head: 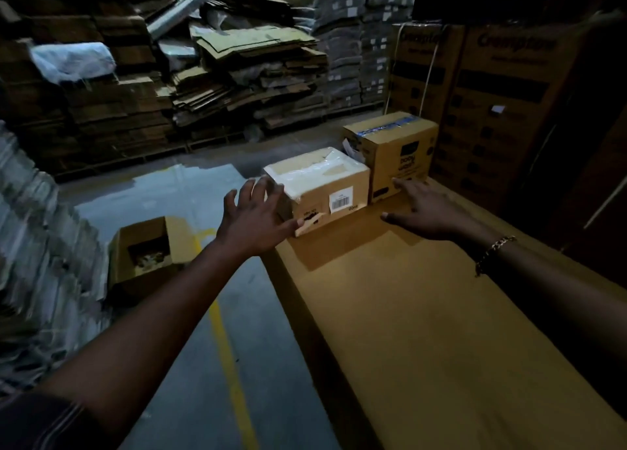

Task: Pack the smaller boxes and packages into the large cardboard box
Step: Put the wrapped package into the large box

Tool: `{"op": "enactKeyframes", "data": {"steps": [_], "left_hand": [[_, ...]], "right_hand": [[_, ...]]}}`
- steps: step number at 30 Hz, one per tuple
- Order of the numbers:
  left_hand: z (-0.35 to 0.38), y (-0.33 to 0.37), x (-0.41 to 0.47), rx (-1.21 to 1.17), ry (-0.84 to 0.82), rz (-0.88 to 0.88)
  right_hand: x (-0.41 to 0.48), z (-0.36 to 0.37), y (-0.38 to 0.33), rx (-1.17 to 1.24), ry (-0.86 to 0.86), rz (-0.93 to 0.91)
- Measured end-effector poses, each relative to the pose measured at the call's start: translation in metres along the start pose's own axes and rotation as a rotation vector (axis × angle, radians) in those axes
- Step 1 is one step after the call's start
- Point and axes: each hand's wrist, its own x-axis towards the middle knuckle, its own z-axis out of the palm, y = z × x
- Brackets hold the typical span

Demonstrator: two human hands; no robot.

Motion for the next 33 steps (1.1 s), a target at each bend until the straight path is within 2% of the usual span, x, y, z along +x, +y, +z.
{"op": "enactKeyframes", "data": {"steps": [7,17,22,27,33], "left_hand": [[0.032,-0.092,0.089,-0.015,-0.08,0.005],[0.091,-0.128,0.212,-0.043,-0.162,0.1],[0.114,-0.144,0.278,-0.045,-0.209,0.122],[0.149,-0.148,0.34,-0.125,-0.296,0.124],[0.207,-0.142,0.429,-0.309,-0.487,0.126]], "right_hand": [[0.077,0.038,-0.047,0.004,-0.016,0.055],[0.181,0.082,-0.051,0.095,-0.039,0.131],[0.23,0.103,-0.053,0.322,-0.115,0.196],[0.251,0.126,-0.058,0.541,-0.125,0.336],[0.273,0.161,-0.071,0.868,-0.015,0.657]]}}
